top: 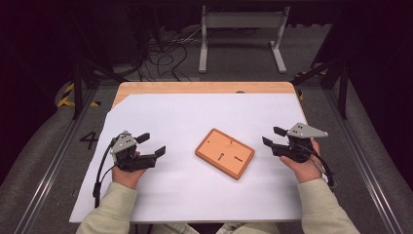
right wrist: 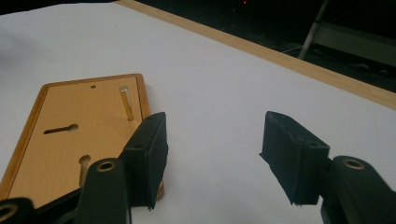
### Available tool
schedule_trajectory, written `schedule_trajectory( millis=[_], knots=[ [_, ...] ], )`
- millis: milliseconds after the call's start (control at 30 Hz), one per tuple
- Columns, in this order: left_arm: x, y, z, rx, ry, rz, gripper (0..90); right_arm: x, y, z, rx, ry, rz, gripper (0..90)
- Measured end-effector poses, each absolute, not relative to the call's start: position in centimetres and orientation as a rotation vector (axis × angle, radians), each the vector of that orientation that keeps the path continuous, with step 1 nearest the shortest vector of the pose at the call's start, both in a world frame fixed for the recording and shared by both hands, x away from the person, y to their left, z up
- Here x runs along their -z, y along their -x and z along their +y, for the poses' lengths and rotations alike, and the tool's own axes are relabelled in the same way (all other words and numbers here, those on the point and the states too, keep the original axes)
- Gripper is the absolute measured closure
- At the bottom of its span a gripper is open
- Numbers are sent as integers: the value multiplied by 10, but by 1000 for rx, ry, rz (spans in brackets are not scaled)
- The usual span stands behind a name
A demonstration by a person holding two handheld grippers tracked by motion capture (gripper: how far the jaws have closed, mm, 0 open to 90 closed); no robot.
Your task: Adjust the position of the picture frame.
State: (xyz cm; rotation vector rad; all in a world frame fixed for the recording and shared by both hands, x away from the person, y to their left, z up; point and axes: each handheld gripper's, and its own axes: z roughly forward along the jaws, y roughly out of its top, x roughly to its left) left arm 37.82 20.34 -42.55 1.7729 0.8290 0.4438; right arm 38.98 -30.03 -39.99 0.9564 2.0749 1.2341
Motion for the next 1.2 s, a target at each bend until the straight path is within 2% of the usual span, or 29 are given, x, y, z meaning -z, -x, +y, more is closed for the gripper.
schedule_trajectory(
  millis=[333, 467, 567, 600, 633, 700, 733, 833, 1200],
  knots=[
    [426, -379, 203, -432, -1781, 834, 174, 409, -411, -290, -1100, -1053, 2190, 441],
    [427, -379, 203, -432, -1783, 836, 173, 418, -419, -284, -1065, -1068, 2261, 491],
    [427, -379, 203, -431, -1787, 834, 173, 425, -425, -282, -1062, -1094, 2322, 557],
    [427, -379, 203, -431, -1787, 835, 173, 429, -427, -281, -1048, -1103, 2347, 605],
    [427, -380, 203, -431, -1788, 835, 173, 429, -427, -281, -1048, -1103, 2347, 605],
    [427, -380, 203, -429, -1790, 835, 173, 434, -430, -280, -1036, -1109, 2392, 719],
    [427, -380, 203, -424, -1788, 838, 172, 436, -431, -279, -1028, -1111, 2409, 810],
    [428, -380, 202, -418, -1794, 840, 172, 439, -433, -276, -1033, -1099, 2425, 895],
    [428, -381, 202, -418, -1795, 841, 172, 445, -435, -264, -957, -1015, 2504, 900]
  ],
)
